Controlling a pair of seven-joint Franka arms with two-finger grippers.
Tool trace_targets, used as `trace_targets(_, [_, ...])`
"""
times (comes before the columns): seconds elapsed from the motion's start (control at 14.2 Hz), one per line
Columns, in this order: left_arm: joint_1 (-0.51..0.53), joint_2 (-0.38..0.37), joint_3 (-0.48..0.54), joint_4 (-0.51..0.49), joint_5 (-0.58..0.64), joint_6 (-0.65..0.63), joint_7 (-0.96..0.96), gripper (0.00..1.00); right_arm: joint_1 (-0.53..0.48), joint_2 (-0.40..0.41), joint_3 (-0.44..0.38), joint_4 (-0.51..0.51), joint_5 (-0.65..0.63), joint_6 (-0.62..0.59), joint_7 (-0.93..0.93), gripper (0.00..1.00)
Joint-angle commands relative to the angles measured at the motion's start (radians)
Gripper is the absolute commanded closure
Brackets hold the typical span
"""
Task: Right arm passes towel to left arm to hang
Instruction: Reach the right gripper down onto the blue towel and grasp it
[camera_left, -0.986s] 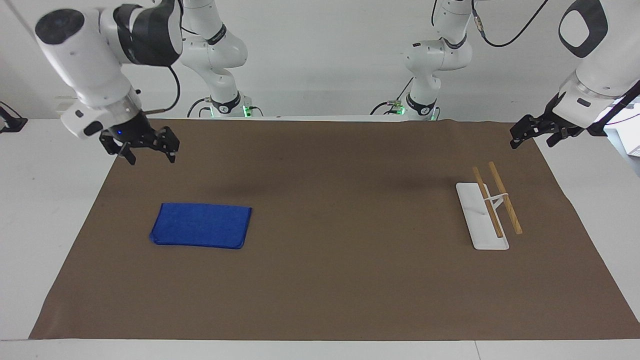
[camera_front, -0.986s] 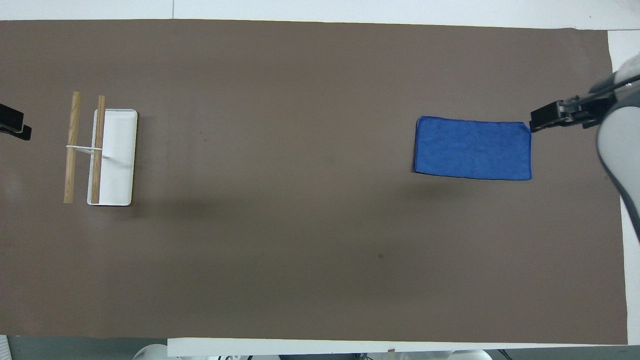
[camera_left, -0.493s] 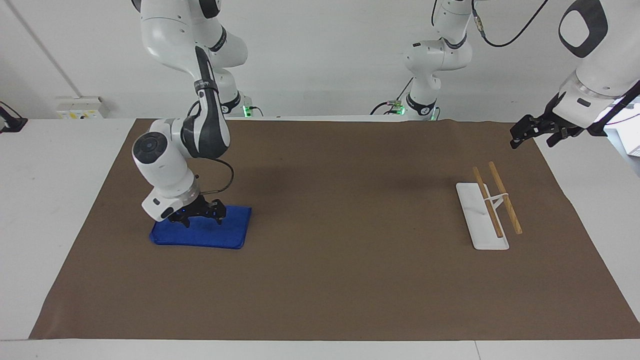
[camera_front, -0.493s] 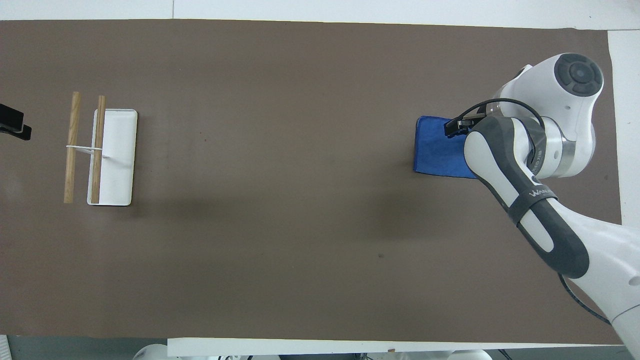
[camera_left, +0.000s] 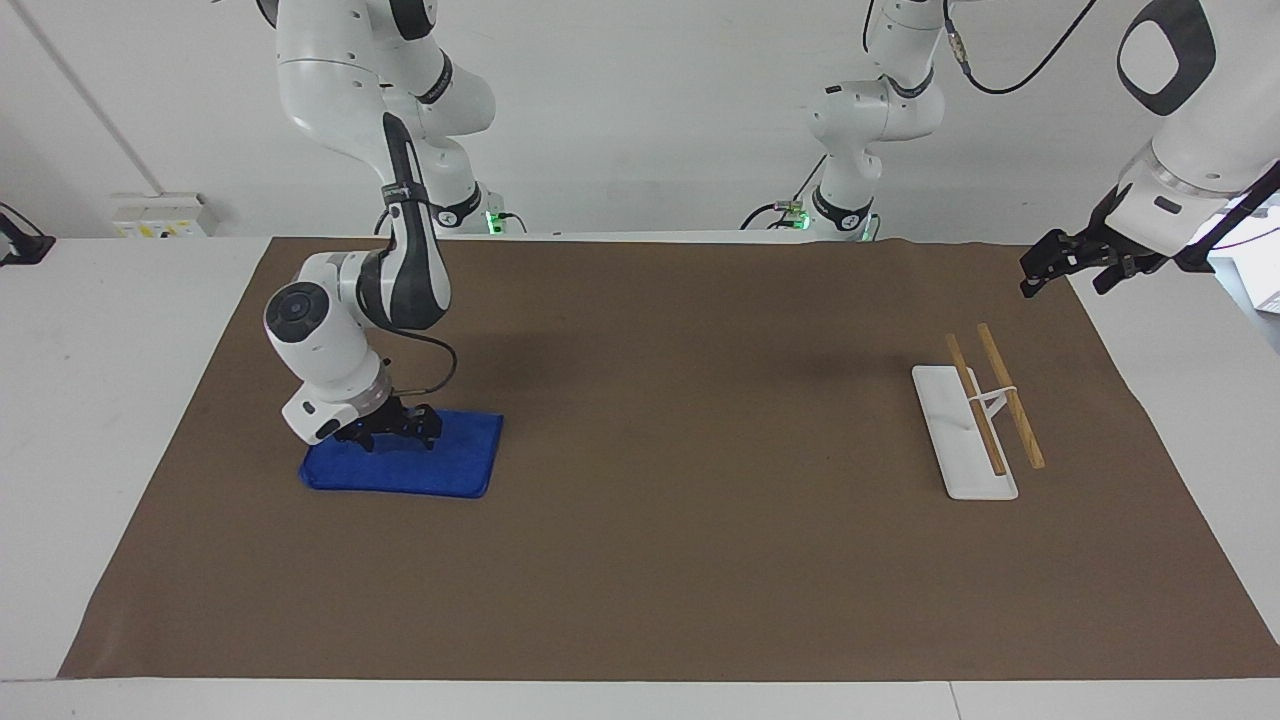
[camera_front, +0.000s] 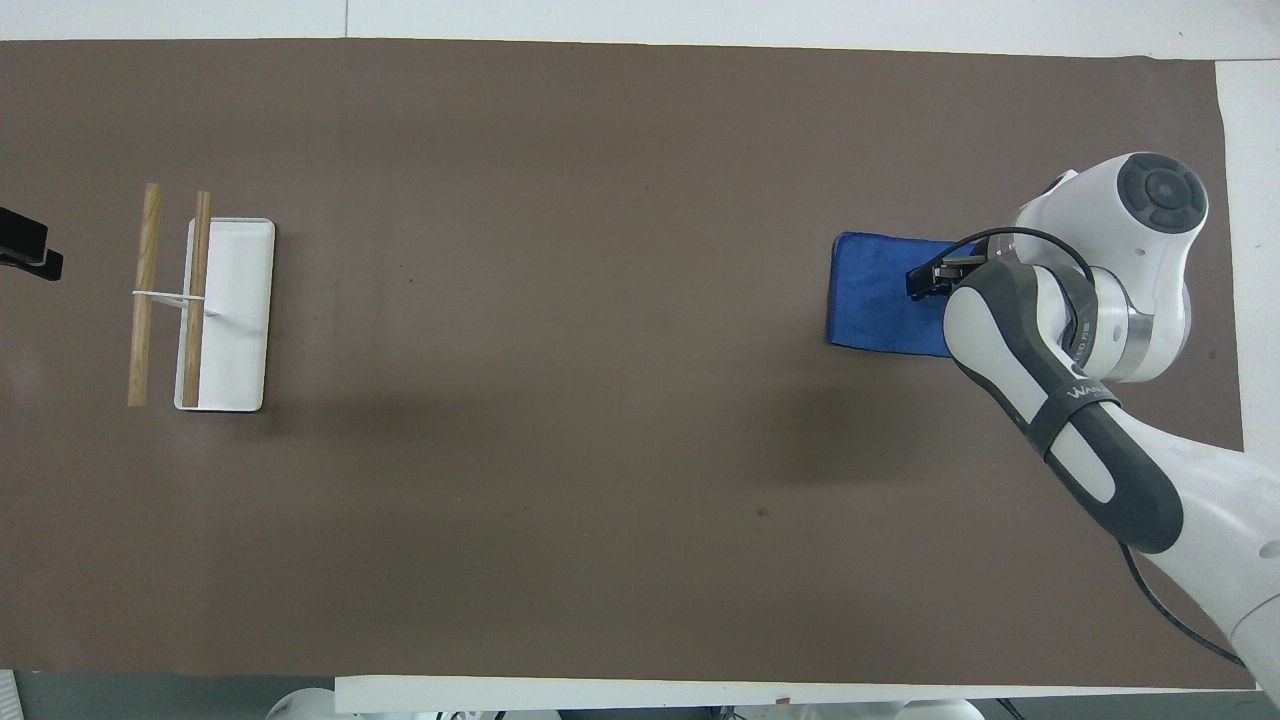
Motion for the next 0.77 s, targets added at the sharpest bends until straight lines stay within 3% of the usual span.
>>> trace_targets(0.0, [-0.003, -0.022, 0.002, -0.025, 0.02, -0.001, 0.004, 0.0, -0.012, -0.028, 0.009, -0.061, 0.01, 0.051, -0.004, 0.03])
trace_targets(0.07, [-0.003, -0.022, 0.002, -0.025, 0.02, -0.001, 0.004, 0.0, -0.016, -0.027, 0.009, -0.061, 0.01, 0.051, -0.004, 0.08])
trace_targets(0.35, [-0.003, -0.022, 0.002, -0.025, 0.02, -0.001, 0.004, 0.0, -0.013, -0.027, 0.009, -0.061, 0.01, 0.049, -0.006, 0.72])
trace_targets(0.42, [-0.003, -0.022, 0.002, -0.025, 0.02, -0.001, 0.003, 0.0, -0.011, -0.027, 0.009, -0.061, 0.01, 0.049, -0.007, 0.82])
trace_targets(0.56, [-0.003, -0.022, 0.002, -0.025, 0.02, -0.001, 0.004, 0.0, -0.008, -0.027, 0.009, -0.061, 0.01, 0.049, -0.009, 0.95])
trace_targets(0.7, [-0.003, -0.022, 0.002, -0.025, 0.02, -0.001, 0.004, 0.0, -0.009, -0.025, 0.009, -0.053, 0.01, 0.04, -0.041, 1.0])
